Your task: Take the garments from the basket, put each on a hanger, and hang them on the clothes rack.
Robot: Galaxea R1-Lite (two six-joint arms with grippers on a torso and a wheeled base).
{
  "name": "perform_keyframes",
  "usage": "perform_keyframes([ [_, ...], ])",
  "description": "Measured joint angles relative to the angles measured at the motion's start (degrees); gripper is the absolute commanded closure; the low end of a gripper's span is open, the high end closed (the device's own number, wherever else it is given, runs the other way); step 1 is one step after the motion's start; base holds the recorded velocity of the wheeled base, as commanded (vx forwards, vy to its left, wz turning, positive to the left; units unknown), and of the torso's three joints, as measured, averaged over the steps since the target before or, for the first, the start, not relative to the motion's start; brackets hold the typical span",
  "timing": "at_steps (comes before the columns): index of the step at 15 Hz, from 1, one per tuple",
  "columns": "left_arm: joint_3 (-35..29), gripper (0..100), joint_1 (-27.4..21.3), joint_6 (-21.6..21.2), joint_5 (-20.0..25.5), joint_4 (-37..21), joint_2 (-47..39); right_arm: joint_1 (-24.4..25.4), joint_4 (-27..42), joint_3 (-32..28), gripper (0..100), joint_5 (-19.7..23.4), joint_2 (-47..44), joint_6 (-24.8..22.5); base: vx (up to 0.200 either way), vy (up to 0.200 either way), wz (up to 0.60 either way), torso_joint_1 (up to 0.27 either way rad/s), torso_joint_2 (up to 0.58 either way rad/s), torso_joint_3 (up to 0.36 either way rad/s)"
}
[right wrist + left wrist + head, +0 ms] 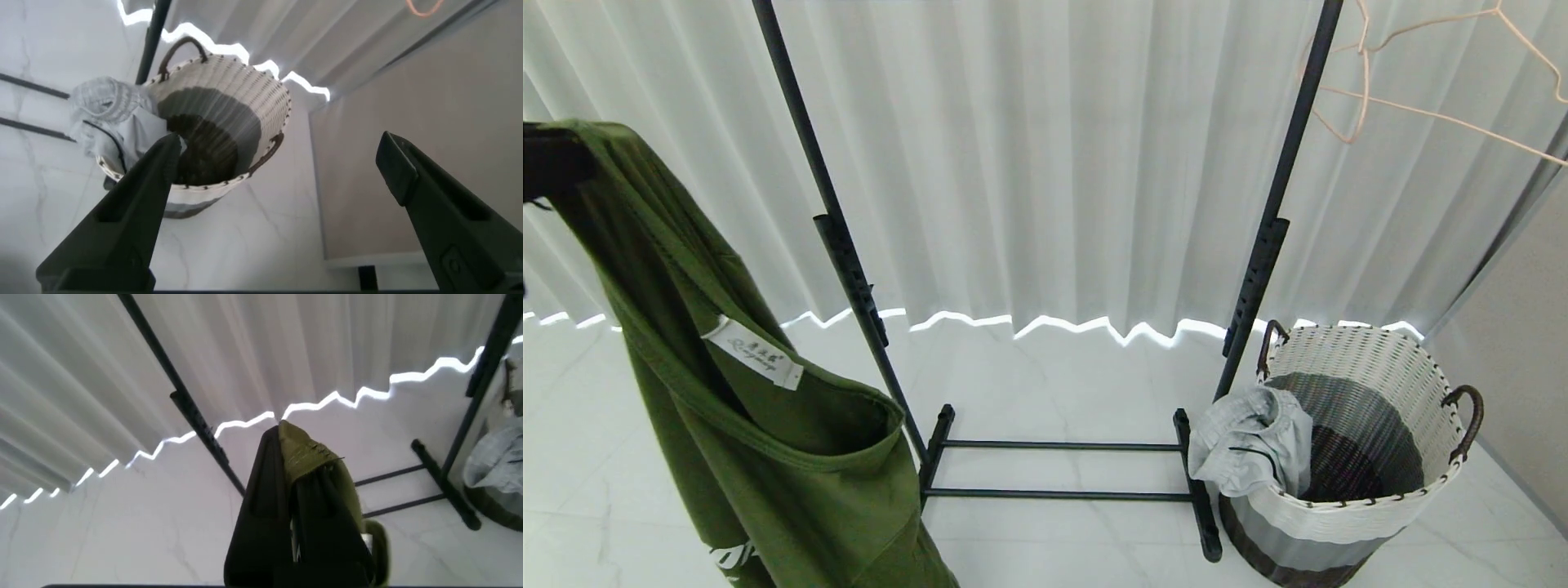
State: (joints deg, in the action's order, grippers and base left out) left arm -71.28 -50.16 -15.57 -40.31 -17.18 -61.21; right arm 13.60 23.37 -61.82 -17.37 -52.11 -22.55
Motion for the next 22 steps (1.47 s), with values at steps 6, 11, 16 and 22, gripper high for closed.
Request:
perform_keyframes([
  [6,0.59,100,-0.02,-0.05,0.05,0.23,0.30,0.00,-0.09,0.13,0,0.87,0.02,0.00,0.000,0.000,0.00,0.130,-0.48,-0.318],
  [11,0.78,100,-0.02,-1.38,0.05,0.23,0.35,0.00,-0.05,0.13,0,1.26,0.02,0.00,0.000,0.000,0.00,0.173,-0.47,-0.300],
  [16,2.97,100,-0.09,-3.69,0.94,0.29,1.65,0.00,-0.06,0.11,0,3.45,0.05,0.00,0.000,0.000,0.00,0.203,-0.50,-0.296],
  [22,4.69,100,-0.02,-3.80,0.99,0.32,2.58,0.00,-0.13,0.11,0,3.61,0.00,-0.07,0.000,0.000,0.00,0.183,-0.41,-0.234],
])
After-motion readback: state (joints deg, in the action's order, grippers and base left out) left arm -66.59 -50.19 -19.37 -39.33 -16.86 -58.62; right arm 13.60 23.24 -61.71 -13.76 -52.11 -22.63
